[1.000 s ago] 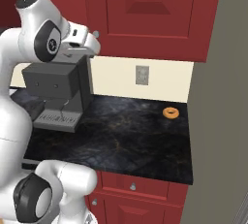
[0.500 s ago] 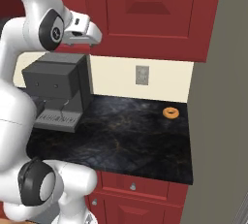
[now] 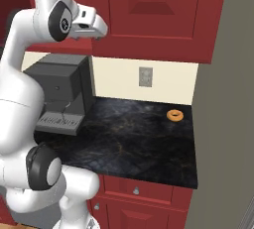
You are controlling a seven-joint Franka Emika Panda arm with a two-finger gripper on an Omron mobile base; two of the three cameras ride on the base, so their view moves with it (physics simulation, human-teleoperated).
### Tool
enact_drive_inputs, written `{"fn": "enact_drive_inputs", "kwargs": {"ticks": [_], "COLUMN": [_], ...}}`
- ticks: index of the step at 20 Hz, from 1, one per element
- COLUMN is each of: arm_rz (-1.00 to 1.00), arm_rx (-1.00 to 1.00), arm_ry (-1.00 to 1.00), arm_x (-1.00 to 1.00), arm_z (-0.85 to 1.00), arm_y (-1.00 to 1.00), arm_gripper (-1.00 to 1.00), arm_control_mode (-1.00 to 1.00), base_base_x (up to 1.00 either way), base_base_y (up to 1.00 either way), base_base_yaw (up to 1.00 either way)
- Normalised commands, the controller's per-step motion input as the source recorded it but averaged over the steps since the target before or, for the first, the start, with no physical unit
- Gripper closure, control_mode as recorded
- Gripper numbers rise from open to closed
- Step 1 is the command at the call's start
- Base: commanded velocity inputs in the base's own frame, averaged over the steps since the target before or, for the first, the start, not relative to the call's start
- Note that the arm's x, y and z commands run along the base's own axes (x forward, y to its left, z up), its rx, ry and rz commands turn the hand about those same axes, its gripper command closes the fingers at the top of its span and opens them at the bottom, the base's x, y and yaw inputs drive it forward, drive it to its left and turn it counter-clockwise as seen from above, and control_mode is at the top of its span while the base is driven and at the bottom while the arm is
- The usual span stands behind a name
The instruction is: Pick the dish brush and dish brush from the cabinet and place them on the counter.
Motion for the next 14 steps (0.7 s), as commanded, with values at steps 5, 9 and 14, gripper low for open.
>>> {"fn": "enact_drive_inputs", "kwargs": {"ticks": [5,9,14], "arm_rz": [0.06,0.05,0.04], "arm_rx": [0.00,0.00,0.00], "arm_ry": [0.00,0.00,0.00], "arm_x": [0.43,0.45,0.40], "arm_z": [0.00,0.00,-0.06], "arm_y": [0.00,-0.18,-0.30], "arm_gripper": [-1.00,-1.00,-1.00], "arm_control_mode": [-1.00,-1.00,-1.00], "base_base_x": [0.00,0.00,0.00], "base_base_y": [0.00,0.00,0.00], "base_base_yaw": [0.00,0.00,0.00]}}
